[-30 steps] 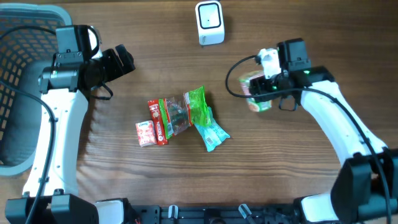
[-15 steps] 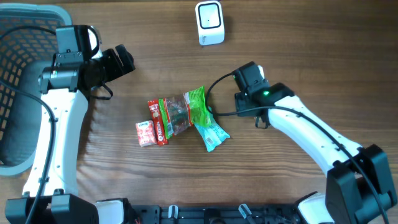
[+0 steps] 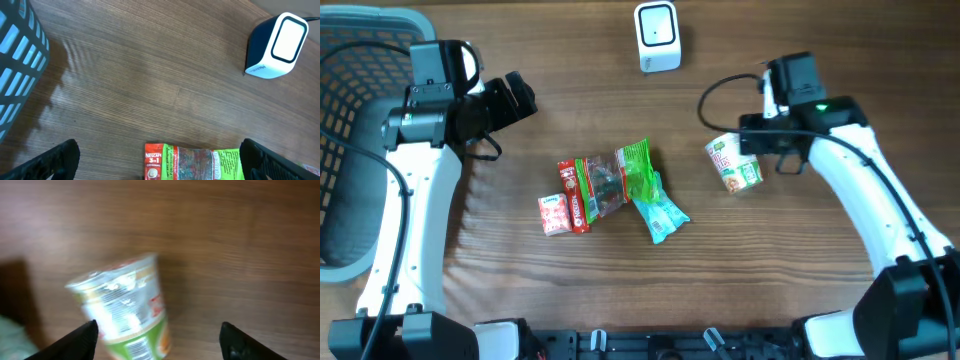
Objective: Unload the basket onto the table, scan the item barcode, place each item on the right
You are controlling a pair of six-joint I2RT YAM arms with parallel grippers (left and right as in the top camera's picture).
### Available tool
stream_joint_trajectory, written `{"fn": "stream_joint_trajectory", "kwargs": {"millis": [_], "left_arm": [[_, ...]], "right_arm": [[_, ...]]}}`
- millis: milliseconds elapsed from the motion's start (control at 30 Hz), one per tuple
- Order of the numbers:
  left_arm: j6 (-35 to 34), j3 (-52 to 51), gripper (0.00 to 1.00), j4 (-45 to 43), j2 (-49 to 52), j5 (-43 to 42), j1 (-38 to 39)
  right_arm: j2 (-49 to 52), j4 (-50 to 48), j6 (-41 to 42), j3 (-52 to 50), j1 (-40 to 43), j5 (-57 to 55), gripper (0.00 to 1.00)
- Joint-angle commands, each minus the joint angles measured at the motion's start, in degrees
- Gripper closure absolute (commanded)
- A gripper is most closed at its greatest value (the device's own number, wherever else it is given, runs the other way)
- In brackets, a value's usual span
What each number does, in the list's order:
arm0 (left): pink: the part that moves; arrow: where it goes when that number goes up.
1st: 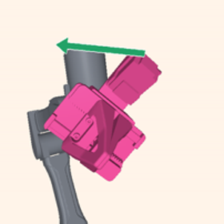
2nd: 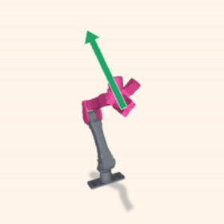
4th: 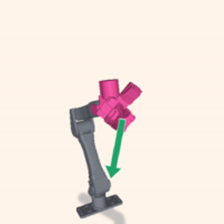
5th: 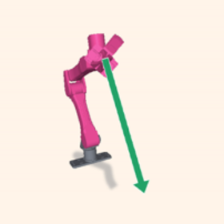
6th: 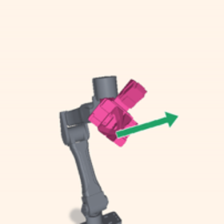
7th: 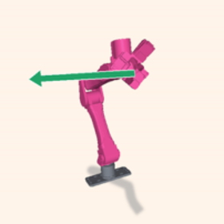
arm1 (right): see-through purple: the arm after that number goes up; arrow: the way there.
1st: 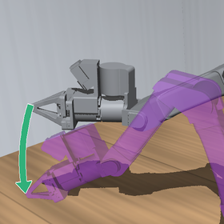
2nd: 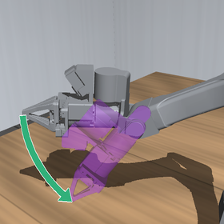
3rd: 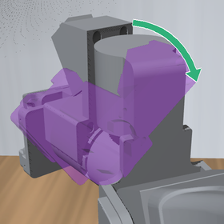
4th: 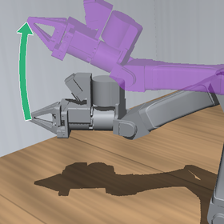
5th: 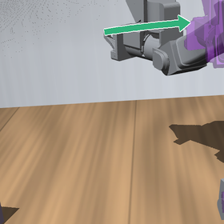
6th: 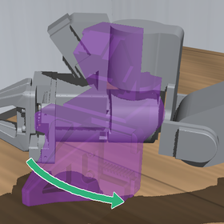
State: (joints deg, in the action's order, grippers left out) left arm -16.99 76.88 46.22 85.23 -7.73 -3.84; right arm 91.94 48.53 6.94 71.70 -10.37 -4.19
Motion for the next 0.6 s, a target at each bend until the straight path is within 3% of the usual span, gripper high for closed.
{"fn": "stream_joint_trajectory", "kwargs": {"millis": [0, 100, 333, 433, 567], "left_arm": [[0.72, 0.33, 0.00, -0.17, -0.37, 0.13, -0.42], [0.72, 0.33, 0.00, -0.15, -0.37, 0.13, -0.42], [0.72, 0.33, 0.00, -0.15, -0.37, 0.13, -0.42], [0.72, 0.33, 0.00, -0.15, -0.37, 0.13, -0.42], [0.72, 0.33, 0.00, -0.15, -0.37, 0.13, -0.42]], "right_arm": [[3.08, -3.52, -6.54, -2.47, 4.39, 7.48, 0.20], [5.09, -4.81, -14.51, -2.54, 9.84, 25.81, 0.17], [10.88, -5.35, -24.79, -5.09, 16.35, 44.33, 0.19], [12.87, -2.64, -29.27, -5.42, 15.21, 49.59, 0.25], [12.98, -2.36, -29.14, -7.78, 10.36, 48.28, 0.36]]}}
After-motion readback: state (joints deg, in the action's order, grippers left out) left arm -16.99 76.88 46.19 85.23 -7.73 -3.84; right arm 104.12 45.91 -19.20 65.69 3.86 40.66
